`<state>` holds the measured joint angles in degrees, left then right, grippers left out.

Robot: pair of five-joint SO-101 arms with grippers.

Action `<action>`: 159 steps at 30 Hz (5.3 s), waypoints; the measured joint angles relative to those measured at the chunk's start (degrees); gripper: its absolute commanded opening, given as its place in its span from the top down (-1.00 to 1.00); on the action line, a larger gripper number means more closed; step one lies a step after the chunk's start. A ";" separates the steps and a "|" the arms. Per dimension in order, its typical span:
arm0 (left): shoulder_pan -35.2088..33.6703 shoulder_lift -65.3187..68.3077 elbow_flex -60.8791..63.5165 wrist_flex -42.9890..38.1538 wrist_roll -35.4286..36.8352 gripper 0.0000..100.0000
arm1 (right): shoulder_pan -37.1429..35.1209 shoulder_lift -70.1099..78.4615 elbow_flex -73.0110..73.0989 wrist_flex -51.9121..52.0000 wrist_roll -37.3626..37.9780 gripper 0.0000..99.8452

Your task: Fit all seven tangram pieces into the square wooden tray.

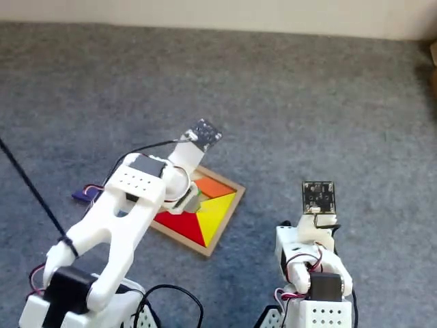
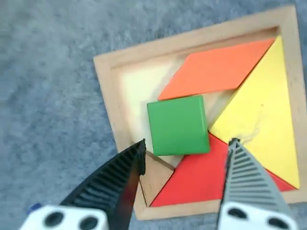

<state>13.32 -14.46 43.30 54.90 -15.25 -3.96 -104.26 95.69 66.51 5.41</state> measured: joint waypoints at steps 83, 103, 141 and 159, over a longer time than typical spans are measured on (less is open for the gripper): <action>-21.36 -12.40 -0.62 7.30 -9.41 0.48 | 0.00 0.00 0.00 0.00 0.00 0.69; -27.96 10.29 -0.97 -2.02 -26.02 0.48 | 0.00 0.00 0.00 0.00 0.00 0.69; -21.01 2.20 -6.86 14.42 -11.60 0.82 | 1.76 0.00 0.00 0.00 0.00 0.69; 0.26 2.20 -9.49 8.35 35.25 1.00 | 2.02 0.00 0.00 0.00 0.00 0.69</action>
<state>13.58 -12.26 33.80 63.25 20.00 -1.93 -104.26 95.69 66.51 5.41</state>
